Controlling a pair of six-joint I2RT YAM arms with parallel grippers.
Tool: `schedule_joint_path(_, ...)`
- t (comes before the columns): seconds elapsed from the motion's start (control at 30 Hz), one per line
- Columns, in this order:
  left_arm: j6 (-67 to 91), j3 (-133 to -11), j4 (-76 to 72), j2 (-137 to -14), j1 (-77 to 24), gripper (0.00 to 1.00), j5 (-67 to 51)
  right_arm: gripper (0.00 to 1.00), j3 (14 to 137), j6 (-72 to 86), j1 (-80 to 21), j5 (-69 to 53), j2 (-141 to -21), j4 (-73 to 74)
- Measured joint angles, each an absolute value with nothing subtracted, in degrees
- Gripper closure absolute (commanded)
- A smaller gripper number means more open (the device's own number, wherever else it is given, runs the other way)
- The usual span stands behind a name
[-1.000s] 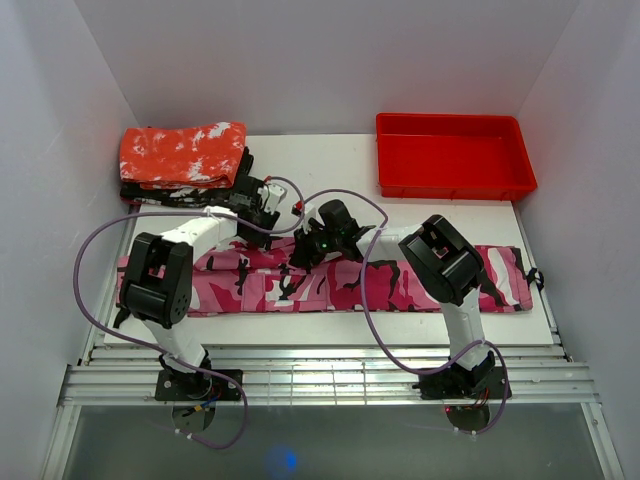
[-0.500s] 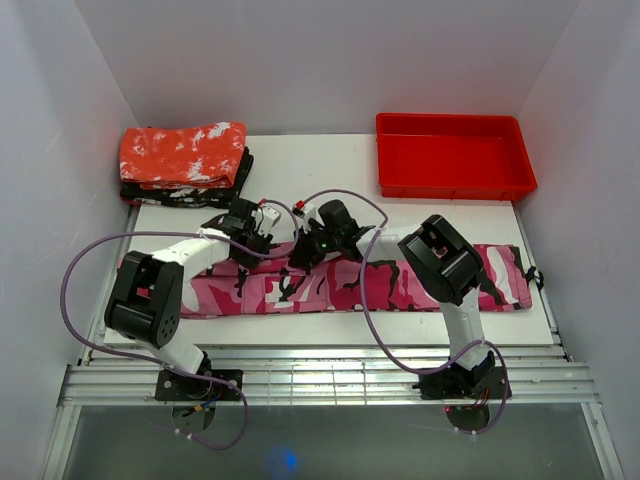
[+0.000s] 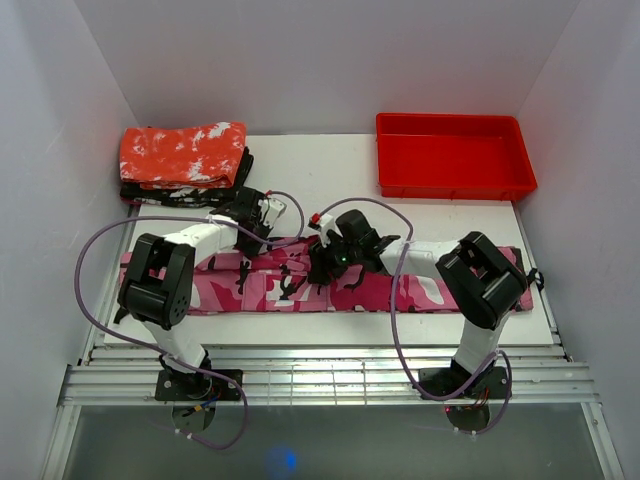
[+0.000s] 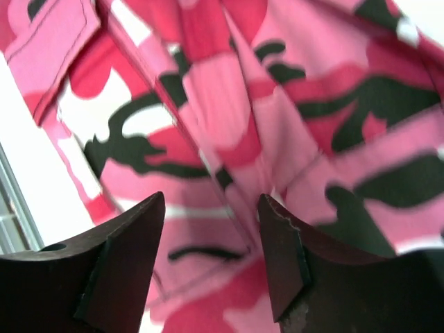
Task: Fold and stack the trousers
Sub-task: Fold the trousers
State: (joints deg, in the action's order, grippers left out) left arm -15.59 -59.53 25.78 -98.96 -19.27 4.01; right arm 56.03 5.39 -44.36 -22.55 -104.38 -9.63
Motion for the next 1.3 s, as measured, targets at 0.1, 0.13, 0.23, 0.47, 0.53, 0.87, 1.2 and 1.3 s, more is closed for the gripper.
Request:
schedule_joint_path(0.1, -15.59, -60.05, 25.8, -99.31, -19.25, 0.84, 4.1, 0.55, 53.95, 4.99, -44.05, -22.81, -102.54, -8.21)
schedule_joint_path(0.13, -15.59, -60.18, 25.85, -99.46, -19.25, 0.85, 4.12, 0.59, 53.71, 5.04, -44.05, -23.05, -103.02, -7.94)
schedule_joint_path(0.23, -15.64, -61.56, 26.59, -100.38, -19.14, 0.84, 4.54, 0.62, 54.94, 6.02, -43.66, -25.04, -105.36, -8.78)
schedule_joint_path(0.47, -16.56, -67.92, 27.79, -104.38, -15.64, 0.49, 4.73, 0.65, 58.0, 7.42, -43.35, -29.5, -109.71, -10.96)
schedule_joint_path(0.53, -17.19, -69.8, 28.12, -104.33, -14.57, 0.45, 3.49, 0.65, 58.28, 7.57, -43.35, -30.11, -110.17, -11.4)
schedule_joint_path(0.87, -20.36, -74.52, 30.22, -102.48, -17.45, 0.59, -0.54, 0.66, 58.83, 7.99, -43.35, -31.07, -111.0, -12.08)
schedule_joint_path(1.2, -20.51, -70.76, 33.93, -102.72, -19.49, 0.68, -1.72, 0.66, 58.89, 7.97, -43.35, -31.03, -111.02, -11.92)
schedule_joint_path(1.3, -20.51, -68.18, 35.53, -102.72, -19.57, 0.62, 0.49, 0.66, 59.27, 8.01, -43.35, -31.05, -111.18, -11.35)
